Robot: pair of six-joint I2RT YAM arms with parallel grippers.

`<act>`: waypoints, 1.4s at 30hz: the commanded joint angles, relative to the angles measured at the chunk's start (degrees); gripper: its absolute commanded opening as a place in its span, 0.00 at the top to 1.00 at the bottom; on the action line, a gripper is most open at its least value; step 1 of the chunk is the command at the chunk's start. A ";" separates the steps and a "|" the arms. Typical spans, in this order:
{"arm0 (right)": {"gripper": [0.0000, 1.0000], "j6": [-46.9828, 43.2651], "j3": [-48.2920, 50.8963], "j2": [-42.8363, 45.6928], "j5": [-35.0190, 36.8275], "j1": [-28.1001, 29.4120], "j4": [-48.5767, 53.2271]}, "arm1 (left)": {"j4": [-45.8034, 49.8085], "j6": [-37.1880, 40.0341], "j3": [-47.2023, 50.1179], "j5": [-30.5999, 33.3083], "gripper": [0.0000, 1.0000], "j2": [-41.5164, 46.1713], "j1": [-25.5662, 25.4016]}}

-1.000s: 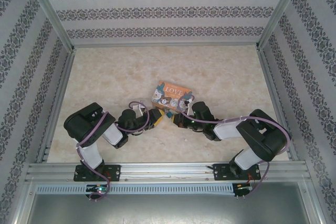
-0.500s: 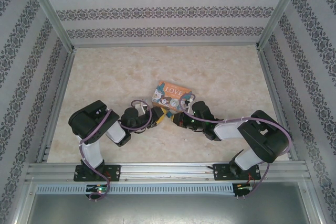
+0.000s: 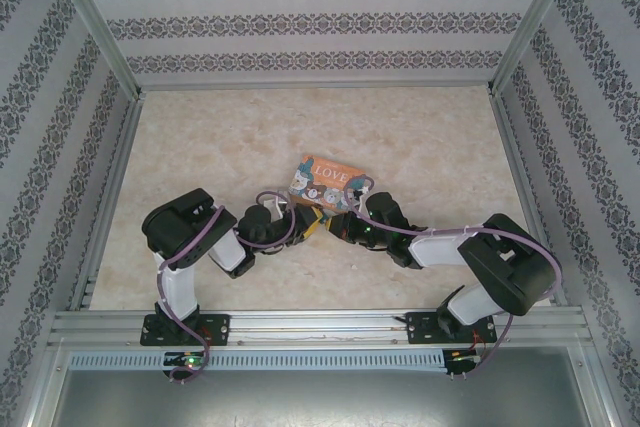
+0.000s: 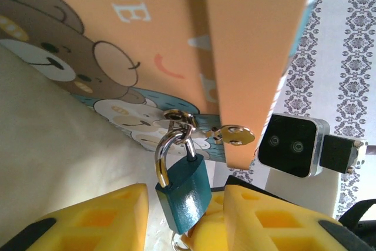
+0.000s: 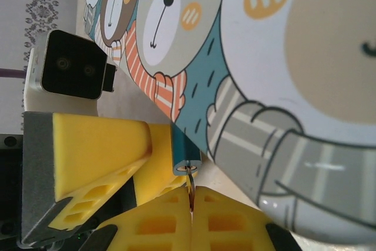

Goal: Unlock the padlock with the key

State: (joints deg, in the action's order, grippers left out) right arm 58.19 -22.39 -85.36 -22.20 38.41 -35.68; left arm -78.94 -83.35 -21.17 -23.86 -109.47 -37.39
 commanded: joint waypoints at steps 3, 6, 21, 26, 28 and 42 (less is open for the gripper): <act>1.00 1.13 -1.60 1.35 -1.27 0.67 -1.57 | -3.02 -1.11 -1.31 0.73 0.66 -0.85 -0.84; 1.00 1.40 -1.60 1.26 -1.36 0.70 -1.67 | -2.98 -1.27 -1.59 0.71 0.68 -0.92 -0.85; 1.00 4.10 -2.46 0.12 -1.89 1.69 -4.31 | -3.00 -1.81 -1.95 0.79 0.73 -1.63 -0.93; 1.00 4.33 -2.65 -0.34 -1.82 1.94 -4.57 | -2.97 -1.55 -1.64 1.09 0.78 -1.32 -0.93; 1.00 4.30 -2.28 -0.15 -1.48 1.94 -4.58 | -2.91 -1.51 -1.51 1.33 0.82 -1.12 -0.93; 0.80 1.00 2.35 7.52 -0.15 0.04 1.31 | -2.91 -2.01 -0.64 2.01 0.93 0.20 -0.93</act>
State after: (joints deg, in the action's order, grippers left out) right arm 61.25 -20.78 -81.10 -22.06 39.09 -34.48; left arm -79.77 -84.97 -22.13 -22.81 -110.34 -37.89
